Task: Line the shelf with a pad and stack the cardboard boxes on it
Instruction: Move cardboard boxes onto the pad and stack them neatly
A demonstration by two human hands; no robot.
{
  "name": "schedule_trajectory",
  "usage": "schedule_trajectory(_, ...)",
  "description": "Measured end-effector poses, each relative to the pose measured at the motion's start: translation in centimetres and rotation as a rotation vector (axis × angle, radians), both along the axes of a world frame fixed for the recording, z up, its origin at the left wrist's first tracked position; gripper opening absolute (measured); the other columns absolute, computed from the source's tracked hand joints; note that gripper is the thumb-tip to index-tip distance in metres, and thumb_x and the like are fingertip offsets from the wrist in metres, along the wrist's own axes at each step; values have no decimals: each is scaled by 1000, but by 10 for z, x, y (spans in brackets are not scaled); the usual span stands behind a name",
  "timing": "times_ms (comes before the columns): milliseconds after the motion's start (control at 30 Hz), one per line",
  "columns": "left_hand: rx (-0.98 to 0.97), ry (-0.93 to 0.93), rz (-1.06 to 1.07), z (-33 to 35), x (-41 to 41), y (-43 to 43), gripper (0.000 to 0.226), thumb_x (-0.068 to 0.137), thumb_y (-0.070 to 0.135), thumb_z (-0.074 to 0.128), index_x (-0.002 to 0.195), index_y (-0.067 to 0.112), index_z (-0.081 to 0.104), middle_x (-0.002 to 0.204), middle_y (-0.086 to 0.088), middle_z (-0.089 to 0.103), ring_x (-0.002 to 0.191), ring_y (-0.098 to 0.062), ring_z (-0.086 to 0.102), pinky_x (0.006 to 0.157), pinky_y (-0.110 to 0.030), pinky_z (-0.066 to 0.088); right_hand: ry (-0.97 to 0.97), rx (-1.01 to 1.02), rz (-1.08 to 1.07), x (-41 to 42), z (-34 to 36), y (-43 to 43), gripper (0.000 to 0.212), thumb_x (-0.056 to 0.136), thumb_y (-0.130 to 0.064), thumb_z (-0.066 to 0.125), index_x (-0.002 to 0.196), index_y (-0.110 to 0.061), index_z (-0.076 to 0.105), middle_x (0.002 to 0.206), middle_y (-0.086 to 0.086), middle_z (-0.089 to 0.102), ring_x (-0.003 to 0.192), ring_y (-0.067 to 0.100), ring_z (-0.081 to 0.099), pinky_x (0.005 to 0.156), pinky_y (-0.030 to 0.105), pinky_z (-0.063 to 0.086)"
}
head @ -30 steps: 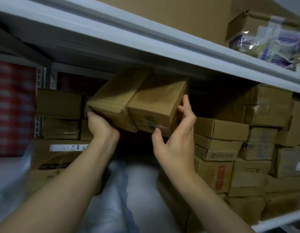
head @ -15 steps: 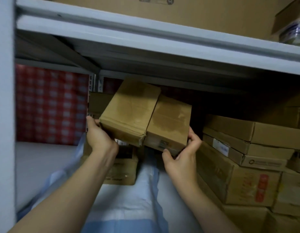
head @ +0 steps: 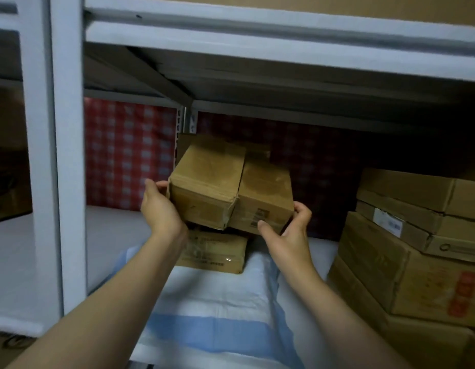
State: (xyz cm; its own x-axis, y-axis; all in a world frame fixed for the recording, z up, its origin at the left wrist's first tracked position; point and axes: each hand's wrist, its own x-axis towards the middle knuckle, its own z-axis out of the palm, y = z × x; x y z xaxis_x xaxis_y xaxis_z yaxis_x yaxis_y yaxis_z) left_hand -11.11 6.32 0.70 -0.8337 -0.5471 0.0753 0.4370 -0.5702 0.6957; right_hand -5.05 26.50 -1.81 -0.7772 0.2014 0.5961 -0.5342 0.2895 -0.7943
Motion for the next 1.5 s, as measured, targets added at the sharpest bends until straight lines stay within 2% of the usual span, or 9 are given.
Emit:
schedule_trajectory(100,-73,-64,19,-3,1,-7,50,99,51,33,65,25,59,71,2,63,78,-19,62,80,-34,52,-54,-4,26,-7,-3,-5,61,89,-10,66,130,-23,23,110,-12,53,95,-1,57,72,10,48)
schedule_trajectory(300,-200,-222,-32,-26,-6,-17,58,81,77,28,89,32,64,111,0,68,106,-25,63,103,-47,45,-167,17,-18,-23,-19,-12,56,88,-12,67,128,-19,29,110,-6,58,98,5,59,80,17,47)
schedule_trajectory(433,-336,-217,49,-18,-2,-11,51,100,59,22,94,28,63,107,2,65,106,-22,59,101,-40,43,-183,10,-44,-32,-17,-16,50,90,-16,66,125,-21,30,109,-7,58,97,7,59,80,20,48)
schedule_trajectory(600,-471,-235,45,-27,-10,-13,71,97,66,15,141,22,50,139,-7,56,129,-30,50,112,-49,37,-226,8,-79,-37,-18,-19,53,90,-18,67,129,-17,30,111,-6,56,102,13,58,87,27,48)
schedule_trajectory(733,-489,-237,142,-29,-4,-11,67,102,57,17,141,14,50,140,-13,53,130,-33,48,107,-42,36,-231,-13,-89,-38,-18,-21,55,89,-16,67,130,-17,30,107,-8,55,101,13,58,85,26,47)
schedule_trajectory(900,-488,-129,245,-30,6,-5,51,103,53,28,130,17,52,110,2,55,104,-20,52,85,-34,36,-201,-32,-78,-38,-17,-23,59,88,-14,67,132,-21,27,104,-11,56,103,16,61,86,29,51)
schedule_trajectory(1100,-635,-28,317,-35,9,-2,19,100,49,42,112,37,50,114,10,59,105,-11,55,84,-30,42,-111,-24,-46,-41,-18,-25,76,84,-17,71,134,-50,24,135,-2,48,115,17,57,96,40,52)
schedule_trajectory(1367,-670,-155,349,-37,4,-6,51,97,54,41,135,21,48,127,-5,57,119,-23,48,97,-42,43,-191,-22,-4,-41,-18,-21,81,88,-18,67,149,-32,16,148,-4,43,127,16,50,109,42,43)
schedule_trajectory(1500,-713,-182,549,-31,19,11,54,94,42,50,139,12,43,141,-17,40,132,-34,32,112,-45,25,-237,-28,-55,-33,-18,-18,80,88,-23,68,149,-26,17,150,1,36,133,19,42,109,34,39)
